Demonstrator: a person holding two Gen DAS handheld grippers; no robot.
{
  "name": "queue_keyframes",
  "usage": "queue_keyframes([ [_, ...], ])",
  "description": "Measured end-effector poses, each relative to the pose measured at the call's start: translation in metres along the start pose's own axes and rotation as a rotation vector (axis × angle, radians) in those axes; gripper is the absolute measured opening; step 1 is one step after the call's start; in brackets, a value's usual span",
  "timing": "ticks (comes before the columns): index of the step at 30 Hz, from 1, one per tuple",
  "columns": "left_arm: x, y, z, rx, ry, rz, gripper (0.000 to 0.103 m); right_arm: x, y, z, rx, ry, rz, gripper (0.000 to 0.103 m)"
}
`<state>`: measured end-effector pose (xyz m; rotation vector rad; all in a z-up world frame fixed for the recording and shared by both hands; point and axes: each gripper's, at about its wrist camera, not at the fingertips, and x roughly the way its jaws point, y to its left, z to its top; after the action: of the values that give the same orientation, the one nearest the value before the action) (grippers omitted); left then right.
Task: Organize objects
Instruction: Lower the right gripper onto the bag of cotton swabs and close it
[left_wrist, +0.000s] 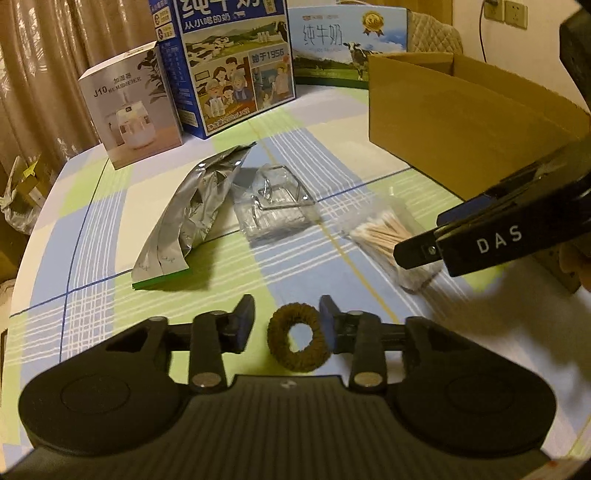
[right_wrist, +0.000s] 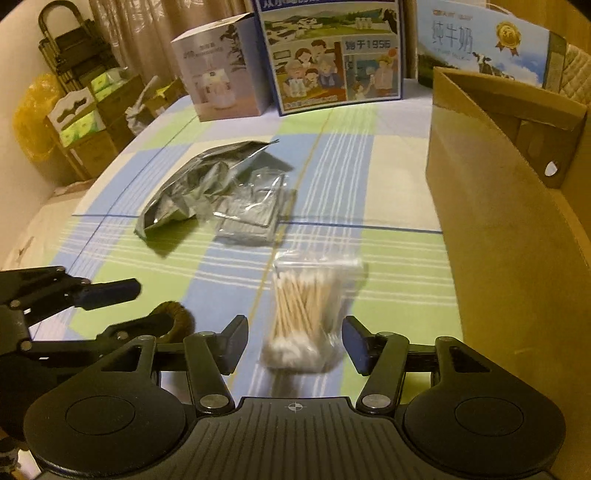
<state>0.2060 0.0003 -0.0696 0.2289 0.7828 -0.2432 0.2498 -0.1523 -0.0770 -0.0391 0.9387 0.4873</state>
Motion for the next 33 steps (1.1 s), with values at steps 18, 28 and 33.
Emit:
queue_keyframes([
  [18,0.022,0.012,-0.009,-0.137,0.096,-0.064,0.029,0.015,-0.004,0.004,-0.007,0.013,-0.045,0.057],
  [28,0.015,0.030,-0.006,-0.283,0.069,-0.063,0.016,0.028,0.011,0.002,-0.118,0.018,-0.070,0.057],
  [33,0.015,0.033,-0.006,-0.292,0.067,-0.061,0.016,0.042,0.013,0.003,-0.123,0.029,-0.076,0.056],
])
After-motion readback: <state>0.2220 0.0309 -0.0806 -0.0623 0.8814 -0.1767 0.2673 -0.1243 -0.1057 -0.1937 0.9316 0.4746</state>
